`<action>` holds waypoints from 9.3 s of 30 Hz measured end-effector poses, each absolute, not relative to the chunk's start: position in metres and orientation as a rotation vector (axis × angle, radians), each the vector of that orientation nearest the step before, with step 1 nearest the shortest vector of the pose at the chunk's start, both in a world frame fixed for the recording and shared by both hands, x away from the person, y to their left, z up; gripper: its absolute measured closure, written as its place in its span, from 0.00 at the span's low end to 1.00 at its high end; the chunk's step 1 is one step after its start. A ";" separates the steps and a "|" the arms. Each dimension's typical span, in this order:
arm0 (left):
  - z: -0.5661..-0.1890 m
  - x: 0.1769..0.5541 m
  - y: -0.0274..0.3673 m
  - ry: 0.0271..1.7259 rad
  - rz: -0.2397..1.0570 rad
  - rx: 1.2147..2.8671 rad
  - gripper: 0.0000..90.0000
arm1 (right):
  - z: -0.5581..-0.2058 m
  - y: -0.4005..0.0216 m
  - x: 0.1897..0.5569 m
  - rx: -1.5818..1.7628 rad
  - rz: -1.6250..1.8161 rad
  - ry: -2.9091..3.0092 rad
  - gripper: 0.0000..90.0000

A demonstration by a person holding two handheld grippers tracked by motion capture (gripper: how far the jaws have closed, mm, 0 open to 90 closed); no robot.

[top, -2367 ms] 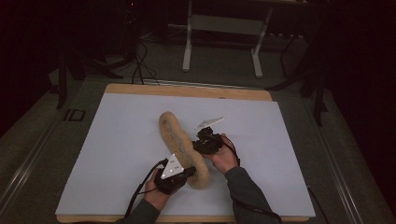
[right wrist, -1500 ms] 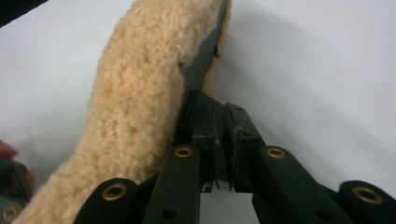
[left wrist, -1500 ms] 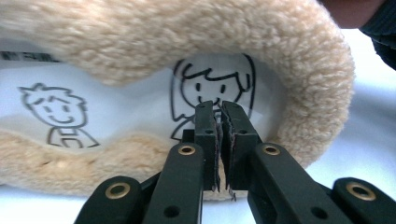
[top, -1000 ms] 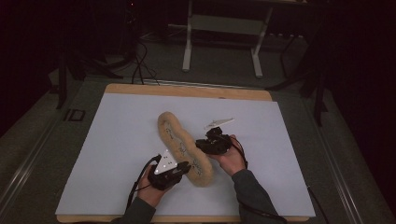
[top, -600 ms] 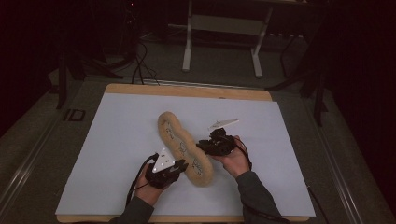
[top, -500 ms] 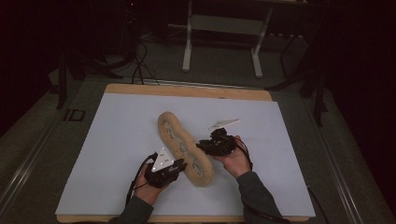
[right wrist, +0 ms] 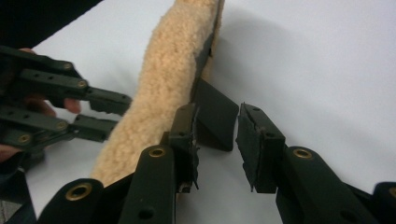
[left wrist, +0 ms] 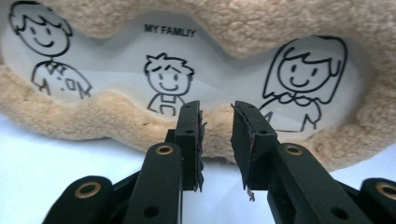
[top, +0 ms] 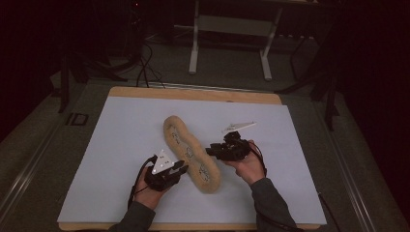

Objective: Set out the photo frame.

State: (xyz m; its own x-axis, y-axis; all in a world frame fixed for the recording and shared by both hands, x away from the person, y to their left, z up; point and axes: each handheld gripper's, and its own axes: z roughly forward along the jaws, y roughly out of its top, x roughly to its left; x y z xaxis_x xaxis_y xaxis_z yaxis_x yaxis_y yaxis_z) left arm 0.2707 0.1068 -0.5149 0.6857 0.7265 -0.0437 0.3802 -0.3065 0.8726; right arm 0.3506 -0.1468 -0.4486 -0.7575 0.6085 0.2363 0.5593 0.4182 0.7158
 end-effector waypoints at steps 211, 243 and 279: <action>-0.496 0.358 0.169 1.331 0.717 1.824 0.81 | -0.481 -0.177 0.304 1.096 1.149 2.533 0.73; -0.480 0.343 0.154 1.449 0.780 1.702 0.81 | -0.463 -0.192 0.331 1.115 1.113 2.400 0.72; -0.483 0.331 0.145 1.472 0.765 1.690 0.81 | -0.465 -0.208 0.370 1.244 1.160 2.376 0.65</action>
State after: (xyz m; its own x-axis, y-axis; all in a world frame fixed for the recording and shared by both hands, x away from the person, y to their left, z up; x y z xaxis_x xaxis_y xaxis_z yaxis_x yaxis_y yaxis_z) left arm 0.3310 0.1451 -0.4832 0.1580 0.9867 -0.0383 0.5353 -0.0530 0.8430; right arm 0.3702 -0.2076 -0.4650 -0.6177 0.7706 0.1568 0.5977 0.3305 0.7304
